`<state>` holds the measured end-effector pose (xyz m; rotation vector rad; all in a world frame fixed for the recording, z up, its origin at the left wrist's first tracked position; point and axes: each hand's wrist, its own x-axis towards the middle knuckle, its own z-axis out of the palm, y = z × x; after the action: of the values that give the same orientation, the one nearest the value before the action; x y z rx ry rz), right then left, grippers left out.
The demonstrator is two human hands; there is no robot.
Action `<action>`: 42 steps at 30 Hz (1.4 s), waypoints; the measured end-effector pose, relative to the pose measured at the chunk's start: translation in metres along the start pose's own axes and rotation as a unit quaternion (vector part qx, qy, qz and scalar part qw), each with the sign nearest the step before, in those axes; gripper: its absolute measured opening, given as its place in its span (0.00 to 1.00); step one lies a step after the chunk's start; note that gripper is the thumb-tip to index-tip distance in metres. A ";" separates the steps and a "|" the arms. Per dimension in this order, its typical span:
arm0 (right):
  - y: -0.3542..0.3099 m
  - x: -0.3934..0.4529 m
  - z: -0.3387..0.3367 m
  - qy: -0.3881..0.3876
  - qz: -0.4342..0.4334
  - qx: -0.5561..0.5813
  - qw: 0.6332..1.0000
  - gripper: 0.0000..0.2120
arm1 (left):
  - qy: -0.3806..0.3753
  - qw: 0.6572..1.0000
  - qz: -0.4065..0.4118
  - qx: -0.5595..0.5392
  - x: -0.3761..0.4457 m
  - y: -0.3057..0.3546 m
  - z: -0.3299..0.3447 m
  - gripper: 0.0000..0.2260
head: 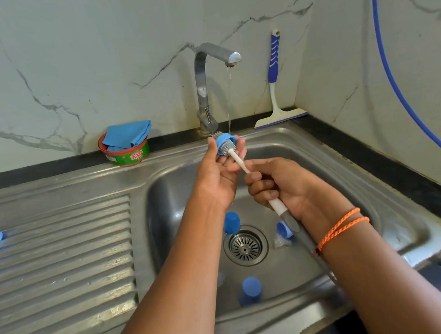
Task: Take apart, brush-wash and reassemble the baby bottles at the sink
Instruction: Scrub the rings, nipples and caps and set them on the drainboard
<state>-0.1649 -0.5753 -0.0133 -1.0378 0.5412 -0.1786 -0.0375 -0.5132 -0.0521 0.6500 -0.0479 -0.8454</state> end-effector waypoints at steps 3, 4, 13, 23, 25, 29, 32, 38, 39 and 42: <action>0.002 0.001 0.005 -0.038 0.032 0.026 0.998 0.15 | -0.007 0.999 -0.002 -0.045 0.004 0.003 -0.003 0.23; 0.004 0.003 0.006 -0.025 0.023 -0.004 0.999 0.14 | -0.003 0.998 0.000 -0.055 0.005 0.004 -0.003 0.23; 0.001 0.009 -0.027 0.219 -0.170 -0.597 0.753 0.08 | 0.098 0.989 0.108 0.015 0.008 0.014 -0.009 0.16; -0.011 -0.007 -0.030 0.262 -0.181 -0.538 0.780 0.05 | 0.133 0.983 0.093 0.090 0.010 0.009 -0.006 0.13; -0.014 -0.008 -0.034 0.273 -0.195 -0.521 0.785 0.06 | 0.121 0.986 0.084 0.074 0.011 0.007 -0.004 0.11; -0.007 0.001 -0.030 0.265 -0.229 -0.528 0.774 0.07 | 0.090 0.992 0.058 0.071 0.013 0.003 0.001 0.15; 0.001 0.010 -0.027 0.290 -0.231 -0.562 0.740 0.11 | 0.071 0.993 0.039 0.081 0.013 0.000 0.003 0.14; 0.001 0.011 -0.030 0.328 -0.208 -0.635 0.668 0.10 | 0.068 0.985 0.036 0.154 0.013 -0.007 0.002 0.13; 0.000 0.010 -0.030 0.332 -0.206 -0.642 0.660 0.09 | 0.065 0.983 0.041 0.165 0.013 -0.008 0.002 0.12; -0.001 0.007 -0.023 0.336 -0.231 -0.663 0.628 0.10 | 0.063 0.983 0.059 0.165 0.014 -0.008 -0.002 0.11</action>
<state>-0.1709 -0.5961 -0.0242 -2.6363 1.1333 -0.7116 -0.0328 -0.5262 -0.0609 1.0014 -0.1118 -0.6851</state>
